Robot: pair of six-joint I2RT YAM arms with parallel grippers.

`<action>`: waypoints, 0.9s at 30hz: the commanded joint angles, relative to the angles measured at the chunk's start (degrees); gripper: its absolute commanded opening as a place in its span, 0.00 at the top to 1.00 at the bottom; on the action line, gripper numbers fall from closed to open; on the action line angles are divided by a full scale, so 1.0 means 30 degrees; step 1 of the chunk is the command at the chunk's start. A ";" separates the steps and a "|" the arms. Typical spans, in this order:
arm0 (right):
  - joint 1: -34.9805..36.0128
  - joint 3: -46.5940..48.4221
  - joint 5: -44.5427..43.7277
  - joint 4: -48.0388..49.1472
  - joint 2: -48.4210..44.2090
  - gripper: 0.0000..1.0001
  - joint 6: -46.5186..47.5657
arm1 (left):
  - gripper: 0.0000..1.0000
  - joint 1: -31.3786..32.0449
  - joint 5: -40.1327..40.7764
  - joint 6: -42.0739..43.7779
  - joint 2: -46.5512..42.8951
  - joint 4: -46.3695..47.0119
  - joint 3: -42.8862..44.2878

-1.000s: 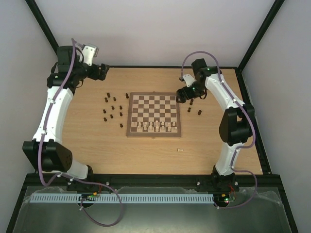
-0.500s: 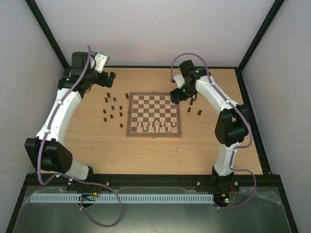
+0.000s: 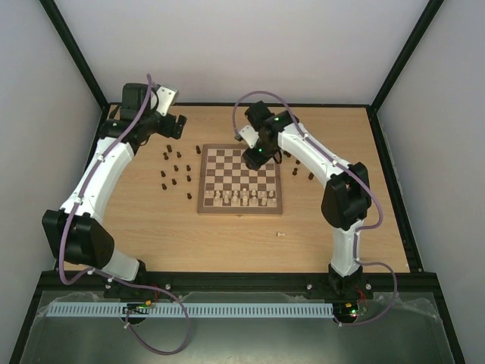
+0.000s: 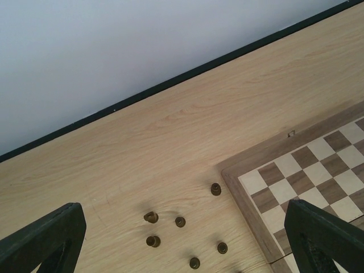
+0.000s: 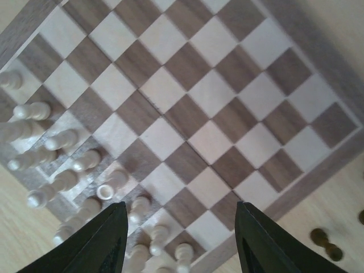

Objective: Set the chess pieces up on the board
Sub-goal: Pick up the chess piece from the chessboard.

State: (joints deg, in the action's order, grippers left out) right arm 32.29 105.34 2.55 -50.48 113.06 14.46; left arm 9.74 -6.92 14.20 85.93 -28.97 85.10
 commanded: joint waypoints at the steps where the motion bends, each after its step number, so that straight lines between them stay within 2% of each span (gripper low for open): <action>1: 0.0683 -0.0058 0.0530 -0.2141 0.0679 0.48 0.0014 | 0.01 0.0174 0.0314 -0.0408 0.0303 0.0086 0.0114; 9: 0.2129 -0.1037 -0.0424 -0.2509 0.0979 0.49 -0.0042 | 0.01 0.0358 0.0284 -0.0213 0.0130 -0.0186 -0.0046; 11: 0.2190 -0.1475 -0.0322 -0.2360 0.1269 0.54 -0.0319 | 0.01 0.0358 0.0234 -0.0149 -0.0058 -0.0216 -0.0303; 27: 0.2640 -0.1192 -0.0618 -0.1464 0.2509 0.60 -0.0631 | 0.01 0.0416 0.0242 0.0443 -0.1052 -0.0119 -0.1503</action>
State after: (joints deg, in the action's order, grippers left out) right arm 39.31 100.97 1.02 -53.67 119.26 13.04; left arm 10.70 -6.55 14.63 85.21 -29.06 81.54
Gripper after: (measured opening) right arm 0.397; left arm 0.991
